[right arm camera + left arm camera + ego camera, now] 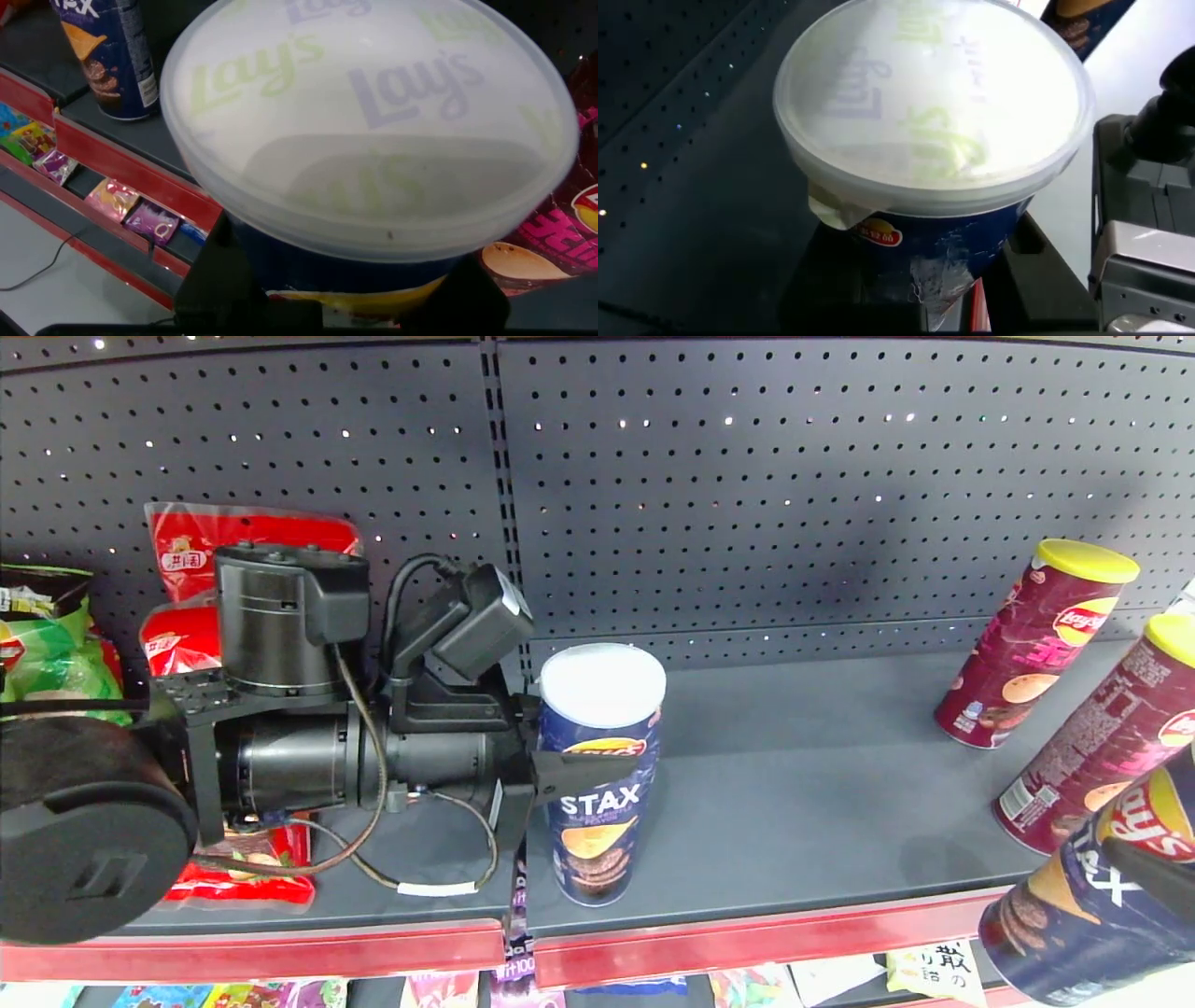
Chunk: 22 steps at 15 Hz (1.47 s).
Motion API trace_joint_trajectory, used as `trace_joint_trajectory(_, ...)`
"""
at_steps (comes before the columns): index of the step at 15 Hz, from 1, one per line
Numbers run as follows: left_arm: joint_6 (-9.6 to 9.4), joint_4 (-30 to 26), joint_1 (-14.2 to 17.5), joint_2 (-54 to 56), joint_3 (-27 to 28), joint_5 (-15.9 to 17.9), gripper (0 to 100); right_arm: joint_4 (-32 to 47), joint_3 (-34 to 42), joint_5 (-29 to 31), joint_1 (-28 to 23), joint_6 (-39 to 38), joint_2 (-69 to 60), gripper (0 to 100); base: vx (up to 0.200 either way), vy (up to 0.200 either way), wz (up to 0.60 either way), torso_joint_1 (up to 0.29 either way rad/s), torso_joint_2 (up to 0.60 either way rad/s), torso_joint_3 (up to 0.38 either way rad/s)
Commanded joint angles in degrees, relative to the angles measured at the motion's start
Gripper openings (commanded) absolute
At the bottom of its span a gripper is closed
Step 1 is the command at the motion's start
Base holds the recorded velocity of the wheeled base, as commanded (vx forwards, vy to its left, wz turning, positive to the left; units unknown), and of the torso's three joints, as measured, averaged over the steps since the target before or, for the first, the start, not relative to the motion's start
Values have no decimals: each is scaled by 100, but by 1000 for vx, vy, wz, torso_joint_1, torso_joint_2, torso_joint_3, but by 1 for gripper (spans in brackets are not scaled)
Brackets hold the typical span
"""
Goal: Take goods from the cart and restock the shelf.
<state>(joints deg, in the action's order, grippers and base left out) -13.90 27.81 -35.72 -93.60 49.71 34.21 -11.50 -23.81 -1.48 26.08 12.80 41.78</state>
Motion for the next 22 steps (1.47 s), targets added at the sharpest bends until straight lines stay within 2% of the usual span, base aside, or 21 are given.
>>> trace_joint_trajectory(1, 1, 49, -76, 35, -120, -11, 0, -2, -1, -2, 3, 3, -3, 0, 0, 0, 0, 0, 0, 0)
trace_joint_trajectory(7, 27, 111, -181, 87, -172, -72, 0, -2, 17, 7, 3, -6, -20, 0, 0, 0, 0, 0, 0, 0)
trace_joint_trajectory(11, 36, 129, -181, 272, -524, -195, 0, -2, 17, 7, 3, -6, -20, 0, 0, 0, 0, 0, 0, 0)
trace_joint_trajectory(15, 36, 129, -181, 281, -506, -432, 0, -2, 25, -2, 3, 3, -20, 0, 0, 0, 0, 0, 0, 0)
trace_joint_trajectory(19, 27, 137, -181, 272, -489, -441, 0, -2, 52, -2, 3, 3, -20, 0, 0, 0, 0, 0, 0, 0)
trace_joint_trajectory(20, 27, 199, -181, 263, -498, -450, 100, -2, 52, 7, 3, -6, -20, 0, 0, 0, 0, 0, 0, 0)
trace_joint_trajectory(22, 63, 216, -181, 290, -524, -520, 100, -2, 43, -11, 3, 3, -12, 0, 0, 0, 0, 0, 0, 0)
